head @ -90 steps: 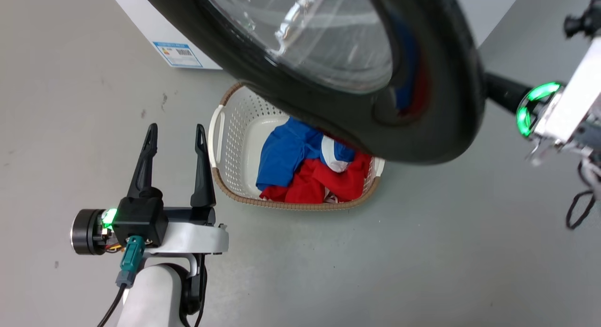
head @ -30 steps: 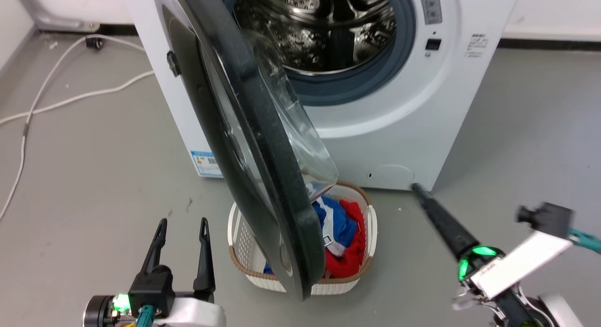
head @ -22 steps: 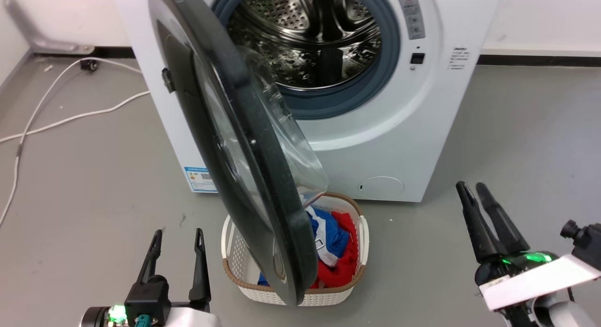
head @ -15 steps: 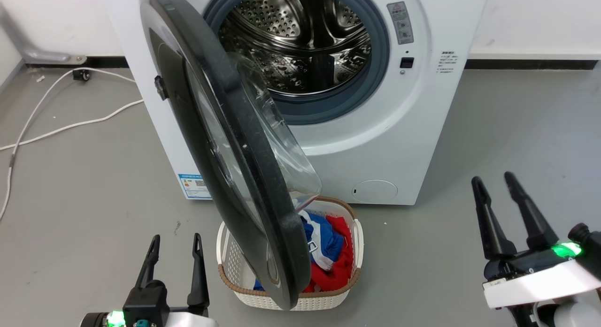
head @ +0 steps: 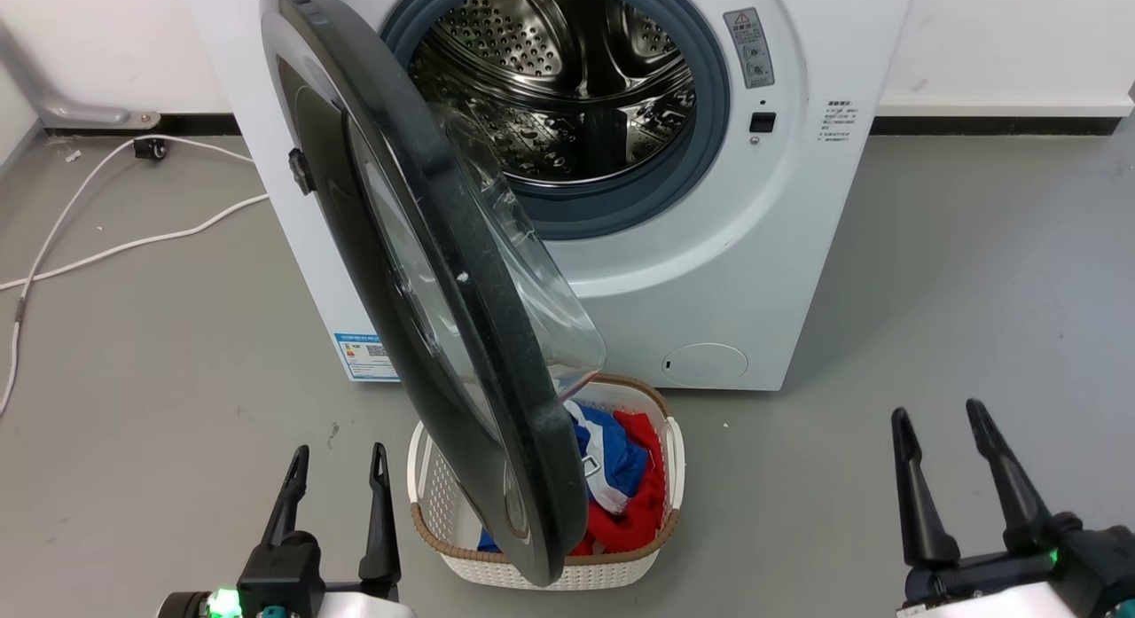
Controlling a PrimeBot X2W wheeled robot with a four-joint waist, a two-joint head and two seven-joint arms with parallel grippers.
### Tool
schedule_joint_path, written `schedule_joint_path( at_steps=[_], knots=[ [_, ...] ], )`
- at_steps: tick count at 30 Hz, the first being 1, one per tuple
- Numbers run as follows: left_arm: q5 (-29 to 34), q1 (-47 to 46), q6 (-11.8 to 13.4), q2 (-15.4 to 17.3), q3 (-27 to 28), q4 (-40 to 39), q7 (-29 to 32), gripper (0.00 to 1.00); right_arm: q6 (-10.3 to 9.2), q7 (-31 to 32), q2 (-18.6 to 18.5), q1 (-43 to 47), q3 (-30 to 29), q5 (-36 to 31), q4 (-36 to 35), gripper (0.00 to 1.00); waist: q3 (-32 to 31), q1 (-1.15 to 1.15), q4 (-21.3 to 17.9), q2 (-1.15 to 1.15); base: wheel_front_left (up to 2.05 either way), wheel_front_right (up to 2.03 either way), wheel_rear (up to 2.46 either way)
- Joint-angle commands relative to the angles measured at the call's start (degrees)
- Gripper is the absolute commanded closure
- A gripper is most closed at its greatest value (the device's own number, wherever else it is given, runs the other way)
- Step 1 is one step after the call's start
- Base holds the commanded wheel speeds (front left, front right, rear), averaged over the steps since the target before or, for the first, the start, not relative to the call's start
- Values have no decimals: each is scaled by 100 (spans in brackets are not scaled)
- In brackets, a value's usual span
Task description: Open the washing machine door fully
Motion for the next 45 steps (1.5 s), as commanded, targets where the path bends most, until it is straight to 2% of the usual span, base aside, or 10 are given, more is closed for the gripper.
schedule_joint_path(
  at_steps=[1,4,12,27,28,29,41,45],
  knots=[
    [-15,42,-3,-4,-6,-1,-16,0,0,-9,49,113,-43,-32,-3,0,11,0,12,0,0,0,0],
    [-7,47,-9,-4,-12,4,-16,0,0,-10,89,197,-58,-191,3,0,31,0,35,0,0,0,0],
    [2,73,-10,-4,5,1,-16,0,1,-10,107,318,-178,-31,98,0,71,0,61,0,0,0,0],
    [-16,81,27,-4,72,-20,-16,0,0,-9,109,376,-163,-151,269,0,95,0,18,0,0,0,0],
    [-20,76,39,-5,72,-25,-16,39,0,-10,109,377,-163,-152,275,0,96,0,18,0,0,0,0],
    [-36,56,51,-4,92,-67,-16,100,0,-9,109,378,-160,-151,283,0,98,0,17,0,0,0,0],
    [40,-179,91,50,493,-1100,-16,100,0,-10,109,366,-130,-146,329,0,79,0,4,0,0,0,0],
    [153,-243,119,54,446,-1536,-15,100,0,-11,109,372,-117,-138,339,0,60,0,-9,0,0,0,0]
  ],
)
